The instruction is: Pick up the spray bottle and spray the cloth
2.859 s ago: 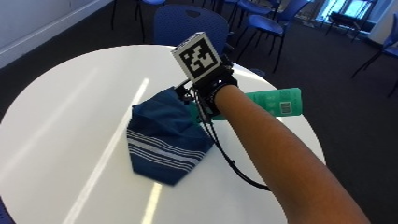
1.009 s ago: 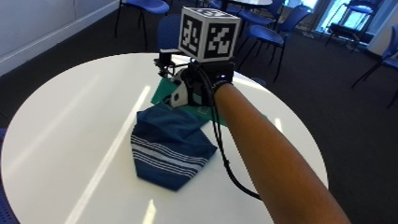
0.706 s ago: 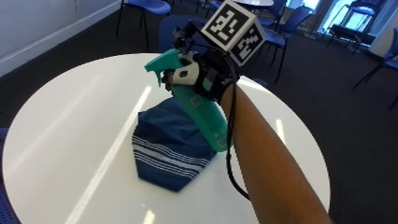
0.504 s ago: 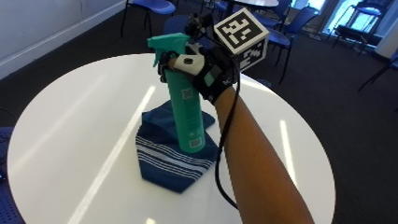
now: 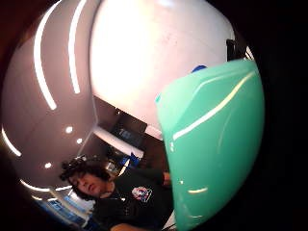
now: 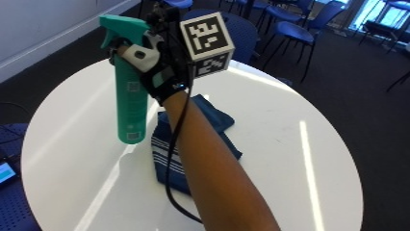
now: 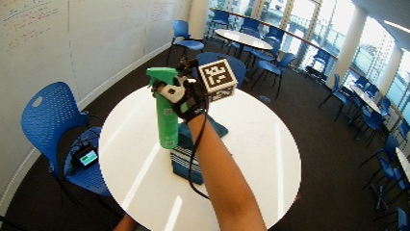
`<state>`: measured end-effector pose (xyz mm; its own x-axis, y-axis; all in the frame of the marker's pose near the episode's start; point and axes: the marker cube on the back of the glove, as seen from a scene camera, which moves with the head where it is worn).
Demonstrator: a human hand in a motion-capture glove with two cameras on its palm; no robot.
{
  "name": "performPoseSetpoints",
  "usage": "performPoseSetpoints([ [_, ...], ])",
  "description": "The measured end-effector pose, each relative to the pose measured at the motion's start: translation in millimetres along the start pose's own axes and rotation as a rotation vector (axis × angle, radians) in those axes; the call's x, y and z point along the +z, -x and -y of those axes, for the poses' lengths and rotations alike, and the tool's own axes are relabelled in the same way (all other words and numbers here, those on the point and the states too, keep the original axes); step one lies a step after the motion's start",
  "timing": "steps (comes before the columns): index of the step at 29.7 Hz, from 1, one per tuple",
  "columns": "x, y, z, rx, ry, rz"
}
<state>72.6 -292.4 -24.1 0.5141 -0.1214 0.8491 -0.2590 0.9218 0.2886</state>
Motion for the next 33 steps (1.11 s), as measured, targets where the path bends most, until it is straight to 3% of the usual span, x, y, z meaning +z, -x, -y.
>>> performPoseSetpoints([
  [8, 54, -6, 21, -0.039, -0.037, 0.012],
  [33, 76, -23, 29, 0.007, -0.043, -0.083],
])
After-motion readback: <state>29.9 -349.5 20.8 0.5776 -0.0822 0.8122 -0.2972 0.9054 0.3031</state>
